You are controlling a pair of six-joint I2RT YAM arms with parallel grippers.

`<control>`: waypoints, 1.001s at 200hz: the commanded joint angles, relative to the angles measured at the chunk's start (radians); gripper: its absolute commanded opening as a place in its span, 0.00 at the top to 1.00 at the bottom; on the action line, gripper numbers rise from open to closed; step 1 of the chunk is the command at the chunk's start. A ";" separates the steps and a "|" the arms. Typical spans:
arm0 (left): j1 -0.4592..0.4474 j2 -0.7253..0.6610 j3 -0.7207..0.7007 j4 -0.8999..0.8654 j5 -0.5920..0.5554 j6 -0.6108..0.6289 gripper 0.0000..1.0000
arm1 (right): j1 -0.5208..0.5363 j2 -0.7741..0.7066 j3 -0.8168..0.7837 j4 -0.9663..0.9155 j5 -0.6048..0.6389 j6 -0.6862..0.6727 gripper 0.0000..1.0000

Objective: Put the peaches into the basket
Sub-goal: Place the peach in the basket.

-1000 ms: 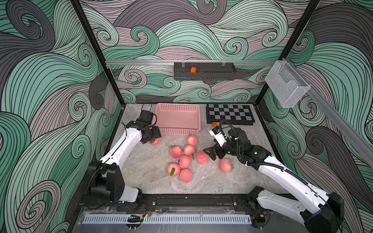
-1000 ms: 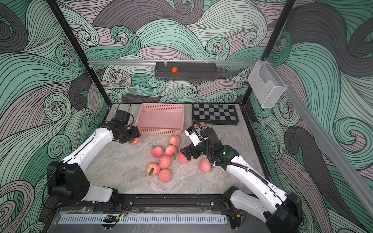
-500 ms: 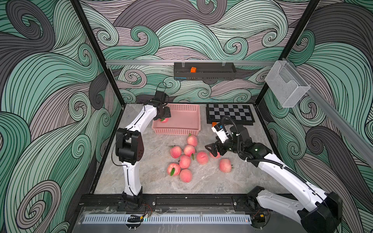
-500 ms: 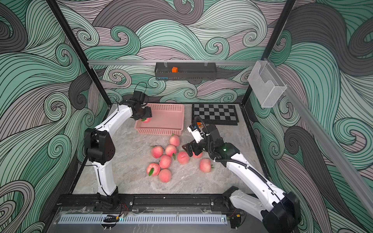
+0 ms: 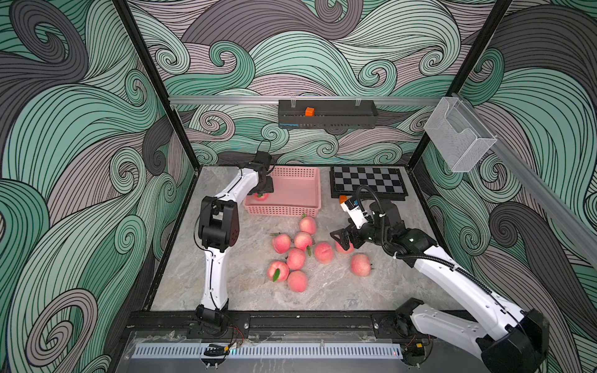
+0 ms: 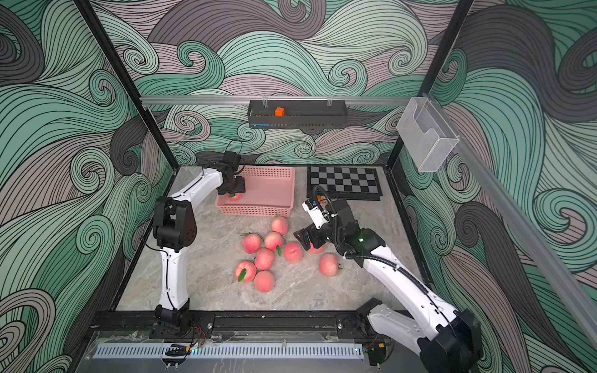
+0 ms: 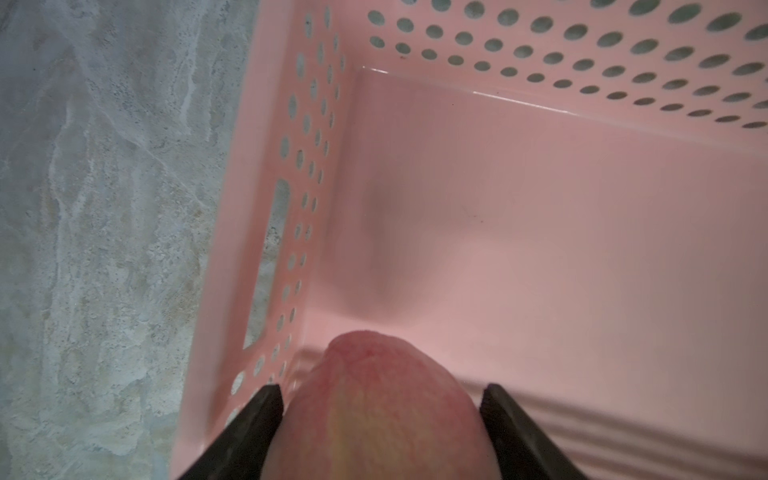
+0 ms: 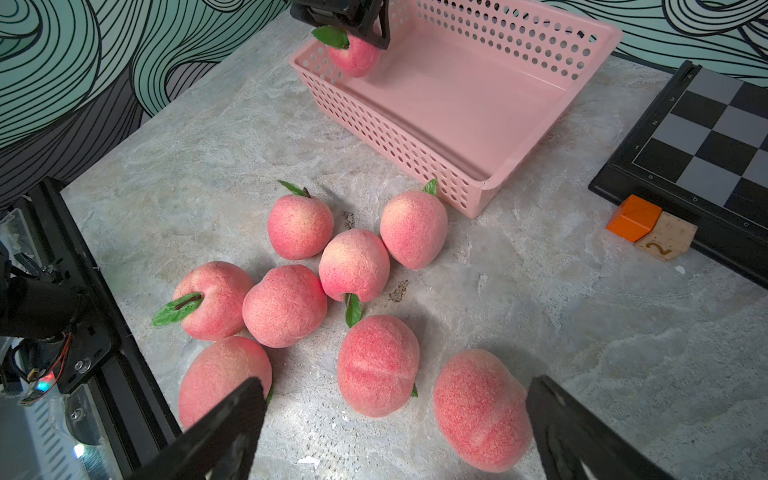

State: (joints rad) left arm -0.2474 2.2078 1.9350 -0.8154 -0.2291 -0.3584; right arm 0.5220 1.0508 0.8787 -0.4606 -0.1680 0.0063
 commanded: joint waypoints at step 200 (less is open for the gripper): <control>-0.009 0.017 -0.010 -0.056 -0.027 -0.037 0.16 | -0.027 -0.084 0.010 -0.048 0.027 -0.007 0.01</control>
State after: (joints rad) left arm -0.2474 2.2608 1.9331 -0.8497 -0.2665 -0.3904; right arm 0.5022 0.9913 0.8787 -0.4908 -0.1413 0.0067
